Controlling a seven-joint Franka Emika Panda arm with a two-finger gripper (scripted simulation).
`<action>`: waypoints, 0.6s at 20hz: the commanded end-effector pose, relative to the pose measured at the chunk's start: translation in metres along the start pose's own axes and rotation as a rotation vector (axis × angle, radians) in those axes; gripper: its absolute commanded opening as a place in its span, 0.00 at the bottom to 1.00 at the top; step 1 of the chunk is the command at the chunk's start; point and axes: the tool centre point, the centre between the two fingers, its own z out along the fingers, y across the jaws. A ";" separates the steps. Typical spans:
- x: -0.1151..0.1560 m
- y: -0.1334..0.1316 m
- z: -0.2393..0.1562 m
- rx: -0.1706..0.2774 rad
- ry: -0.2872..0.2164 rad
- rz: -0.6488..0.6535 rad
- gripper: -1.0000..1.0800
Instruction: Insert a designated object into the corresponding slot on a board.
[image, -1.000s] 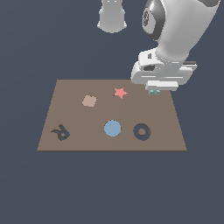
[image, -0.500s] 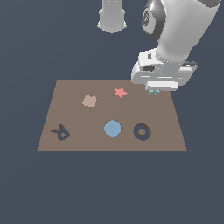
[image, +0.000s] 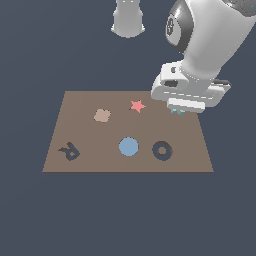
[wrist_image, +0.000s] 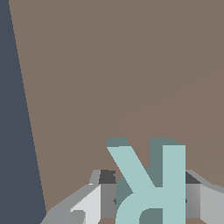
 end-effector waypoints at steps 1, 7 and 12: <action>0.012 -0.002 -0.001 0.000 0.000 0.056 0.00; 0.051 -0.003 -0.002 0.001 0.001 0.236 0.00; 0.092 0.004 -0.003 0.001 0.001 0.432 0.00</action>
